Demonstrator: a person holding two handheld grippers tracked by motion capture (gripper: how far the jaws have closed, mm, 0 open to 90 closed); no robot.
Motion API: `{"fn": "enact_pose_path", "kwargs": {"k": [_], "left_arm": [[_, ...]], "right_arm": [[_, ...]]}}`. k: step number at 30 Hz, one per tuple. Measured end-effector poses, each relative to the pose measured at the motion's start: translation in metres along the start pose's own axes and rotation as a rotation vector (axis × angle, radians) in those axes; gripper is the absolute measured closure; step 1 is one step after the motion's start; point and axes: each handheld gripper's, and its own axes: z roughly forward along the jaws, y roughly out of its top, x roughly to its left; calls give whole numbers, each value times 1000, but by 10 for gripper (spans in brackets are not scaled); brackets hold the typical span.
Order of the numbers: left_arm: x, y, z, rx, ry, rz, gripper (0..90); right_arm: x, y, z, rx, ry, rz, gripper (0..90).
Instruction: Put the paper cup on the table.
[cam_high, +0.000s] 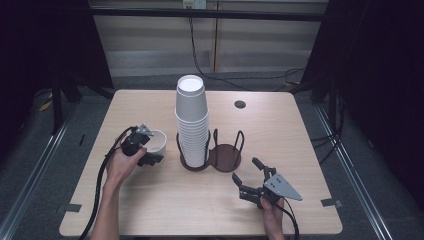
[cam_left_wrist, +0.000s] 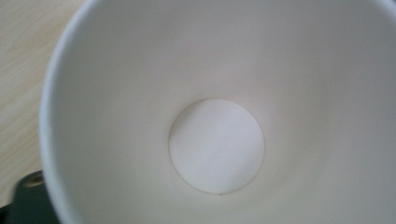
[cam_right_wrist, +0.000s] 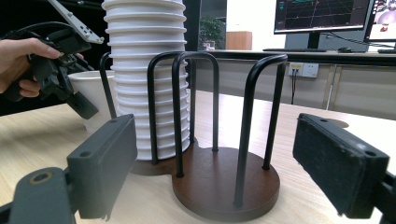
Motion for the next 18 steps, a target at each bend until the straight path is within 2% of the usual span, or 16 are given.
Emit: {"fn": "enact_pose_path", "kwargs": {"k": [2,4,7,10,14,16,18], "left_arm": [[1,-3,0,-9,5,4,158],[2,-7,-2,-28,-13,-12,158],[2,-12,-7,-69,-5,-32,158],[3,-15,-11,-91,2,-47,158],[5,-24,-17,-117,-7,-73,157],[3,-28,-20,-158,-13,-95,157],[2,-32,-22,-167,-11,-93,157]], "right_arm": [[0,0,0,0,1,0,132],[0,0,0,0,1,1,131],[0,0,0,0,0,0,132],[0,0,0,0,0,0,131],[0,0,0,0,1,1,131],[0,0,0,0,0,0,131],[0,0,0,0,0,0,131]]}}
